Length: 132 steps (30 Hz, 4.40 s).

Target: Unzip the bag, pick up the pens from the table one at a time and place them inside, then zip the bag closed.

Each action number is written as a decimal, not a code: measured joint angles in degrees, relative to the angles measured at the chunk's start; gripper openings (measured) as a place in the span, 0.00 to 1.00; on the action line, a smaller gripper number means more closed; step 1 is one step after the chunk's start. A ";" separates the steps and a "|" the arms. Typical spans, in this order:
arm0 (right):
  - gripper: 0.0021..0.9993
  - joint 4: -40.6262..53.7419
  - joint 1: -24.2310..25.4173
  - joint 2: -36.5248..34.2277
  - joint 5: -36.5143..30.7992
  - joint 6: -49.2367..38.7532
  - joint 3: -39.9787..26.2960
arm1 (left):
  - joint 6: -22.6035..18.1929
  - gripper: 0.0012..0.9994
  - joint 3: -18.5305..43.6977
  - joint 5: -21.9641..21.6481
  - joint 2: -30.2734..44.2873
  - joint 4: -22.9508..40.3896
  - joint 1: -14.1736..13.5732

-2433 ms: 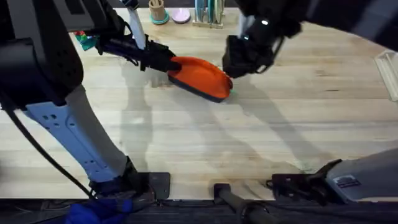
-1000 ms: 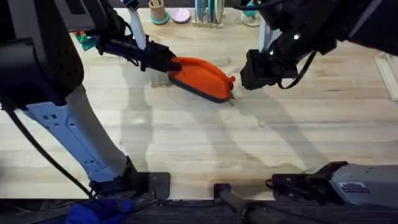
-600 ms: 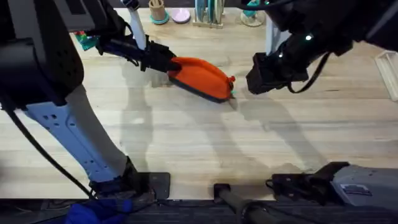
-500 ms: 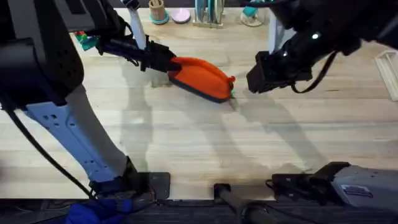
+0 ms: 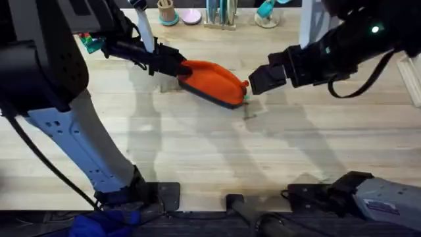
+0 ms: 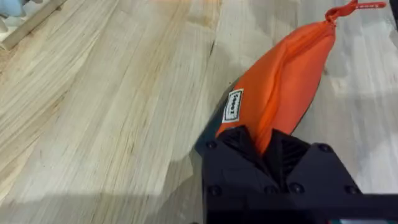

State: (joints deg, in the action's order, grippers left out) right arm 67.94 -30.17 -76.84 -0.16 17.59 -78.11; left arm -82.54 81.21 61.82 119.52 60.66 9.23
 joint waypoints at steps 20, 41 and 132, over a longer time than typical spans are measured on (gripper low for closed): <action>1.00 2.14 0.00 0.00 0.04 -15.10 -7.65 | 0.00 0.04 0.00 -0.02 -0.01 0.07 0.00; 0.95 -2.25 -2.01 -16.00 2.80 -19.61 -10.36 | 0.00 0.04 0.00 -0.04 -0.01 0.08 0.00; 0.03 0.47 2.56 -26.21 7.96 -18.98 -10.79 | 0.02 0.04 0.00 -0.13 -0.01 1.31 0.11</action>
State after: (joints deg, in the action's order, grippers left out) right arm 68.41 -27.61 -103.04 7.79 -1.39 -88.89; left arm -82.52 81.21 61.69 119.50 61.98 9.34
